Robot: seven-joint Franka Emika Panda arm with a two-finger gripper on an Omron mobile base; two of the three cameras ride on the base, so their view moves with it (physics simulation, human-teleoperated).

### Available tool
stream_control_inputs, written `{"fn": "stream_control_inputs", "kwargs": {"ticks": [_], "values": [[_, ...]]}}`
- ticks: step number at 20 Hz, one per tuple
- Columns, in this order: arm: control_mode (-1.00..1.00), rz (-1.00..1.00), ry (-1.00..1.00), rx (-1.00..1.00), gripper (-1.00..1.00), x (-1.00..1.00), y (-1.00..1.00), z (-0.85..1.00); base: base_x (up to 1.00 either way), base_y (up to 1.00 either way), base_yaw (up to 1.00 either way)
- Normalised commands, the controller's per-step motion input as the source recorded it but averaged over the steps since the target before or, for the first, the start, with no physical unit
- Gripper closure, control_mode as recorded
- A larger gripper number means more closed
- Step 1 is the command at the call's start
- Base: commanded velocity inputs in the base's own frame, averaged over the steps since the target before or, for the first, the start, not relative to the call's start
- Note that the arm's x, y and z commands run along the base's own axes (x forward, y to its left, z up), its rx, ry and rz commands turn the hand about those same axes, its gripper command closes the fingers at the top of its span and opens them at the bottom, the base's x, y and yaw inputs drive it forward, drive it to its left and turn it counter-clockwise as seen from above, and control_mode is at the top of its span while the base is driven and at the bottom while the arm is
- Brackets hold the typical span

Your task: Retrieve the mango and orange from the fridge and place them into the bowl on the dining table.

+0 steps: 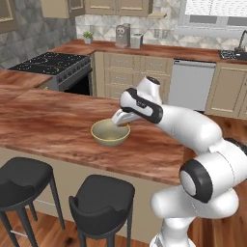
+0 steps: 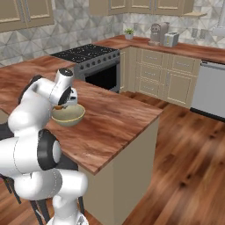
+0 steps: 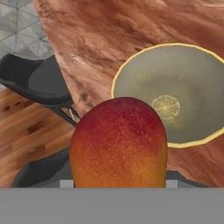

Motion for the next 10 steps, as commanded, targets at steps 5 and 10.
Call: {"fn": "stream_control_inputs", "kwargs": {"ticks": [5, 10], "values": [[-1.0, 0.0, 0.0, 0.0, 1.0, 0.39, 0.04, -0.24, 0.0, 0.0, 0.0], [-1.0, 0.0, 0.0, 0.0, 1.0, 0.42, 0.0, -0.25, 0.0, 0.0, 0.0]]}}
